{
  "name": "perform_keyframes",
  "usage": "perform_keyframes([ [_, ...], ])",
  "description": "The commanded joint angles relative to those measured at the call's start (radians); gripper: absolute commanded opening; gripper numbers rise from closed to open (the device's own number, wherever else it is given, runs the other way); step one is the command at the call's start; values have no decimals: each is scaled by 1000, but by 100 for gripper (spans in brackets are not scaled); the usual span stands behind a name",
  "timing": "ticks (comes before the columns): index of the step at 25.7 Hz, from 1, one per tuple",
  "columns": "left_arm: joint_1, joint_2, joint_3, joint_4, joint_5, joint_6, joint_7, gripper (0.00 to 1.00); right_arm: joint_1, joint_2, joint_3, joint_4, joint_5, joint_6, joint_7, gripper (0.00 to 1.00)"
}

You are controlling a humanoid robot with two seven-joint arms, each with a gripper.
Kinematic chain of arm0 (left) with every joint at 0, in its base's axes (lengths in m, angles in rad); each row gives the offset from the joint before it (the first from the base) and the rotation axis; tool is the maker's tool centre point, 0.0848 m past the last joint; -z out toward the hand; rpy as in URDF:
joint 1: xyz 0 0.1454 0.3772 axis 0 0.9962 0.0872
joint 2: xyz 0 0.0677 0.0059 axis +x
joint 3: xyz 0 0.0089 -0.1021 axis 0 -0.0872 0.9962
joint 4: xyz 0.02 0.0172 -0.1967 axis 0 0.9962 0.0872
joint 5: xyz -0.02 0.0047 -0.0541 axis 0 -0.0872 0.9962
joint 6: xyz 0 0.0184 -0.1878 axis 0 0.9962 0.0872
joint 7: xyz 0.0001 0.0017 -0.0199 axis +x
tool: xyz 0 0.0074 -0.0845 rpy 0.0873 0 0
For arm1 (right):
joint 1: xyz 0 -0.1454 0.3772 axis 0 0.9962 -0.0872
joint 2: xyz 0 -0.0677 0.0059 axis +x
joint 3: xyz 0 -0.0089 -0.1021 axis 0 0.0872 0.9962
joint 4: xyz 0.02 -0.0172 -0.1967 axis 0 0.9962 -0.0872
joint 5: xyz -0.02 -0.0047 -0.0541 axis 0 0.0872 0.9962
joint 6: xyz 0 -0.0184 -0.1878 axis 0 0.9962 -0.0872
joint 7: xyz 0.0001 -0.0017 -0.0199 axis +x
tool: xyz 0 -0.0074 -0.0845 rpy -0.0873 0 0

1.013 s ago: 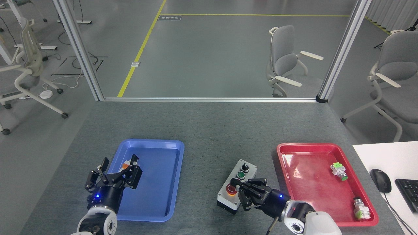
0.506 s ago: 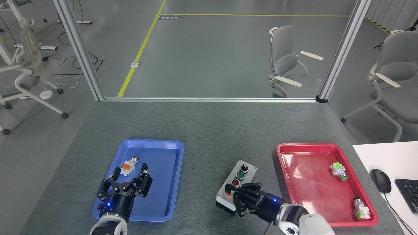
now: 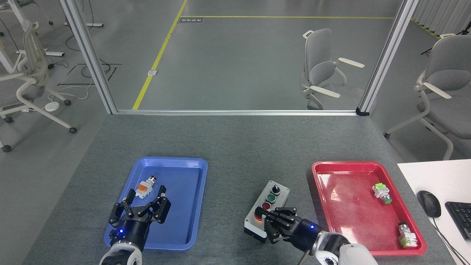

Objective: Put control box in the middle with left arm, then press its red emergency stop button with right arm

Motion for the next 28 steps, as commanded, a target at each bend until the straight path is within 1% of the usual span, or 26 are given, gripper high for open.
perform_keyframes([
  [1,0,-1,0,1,9,2,0,99,-7,9,-124,-89,-88,3,5,80],
  [2,0,-1,0,1,9,2,0,99,-4,1,-167,-121,-94,3,5,84],
  [4,0,-3,2,1,9,2,0,99,0,-4,-263,-153,-101,3,2,98],
  [5,0,-3,2,1,9,2,0,99,2,-4,-308,-155,-120,3,2,98],
  [8,0,-3,2,0,10,2,0,99,7,-4,-392,-155,-227,3,3,98],
  [10,0,-3,2,1,10,4,0,99,10,-25,-452,-155,-279,3,5,98],
  [12,0,-4,2,1,10,4,0,99,25,-54,-509,-164,-287,3,6,98],
  [16,0,-9,2,1,10,5,0,99,97,-51,-568,-233,-272,3,6,98],
  [17,0,-9,2,1,9,5,0,99,122,-48,-573,-248,-250,16,6,98],
  [19,0,-10,2,0,9,5,0,99,163,-43,-575,-312,-169,115,6,98],
  [20,0,-10,2,0,9,5,1,99,184,-30,-575,-345,-131,176,5,98],
  [21,0,-9,2,0,10,5,1,99,209,0,-573,-385,-88,263,3,98],
  [23,0,-9,2,0,10,5,1,99,252,62,-556,-464,20,452,3,98],
  [24,0,-10,2,0,10,5,1,99,276,79,-549,-498,93,527,5,98],
  [25,0,-9,2,0,10,5,1,99,303,92,-538,-530,153,583,5,98],
  [26,0,-9,2,0,10,5,1,99,326,104,-523,-559,181,627,5,98],
  [28,0,-9,2,0,10,5,1,99,376,138,-499,-607,184,676,2,98],
])
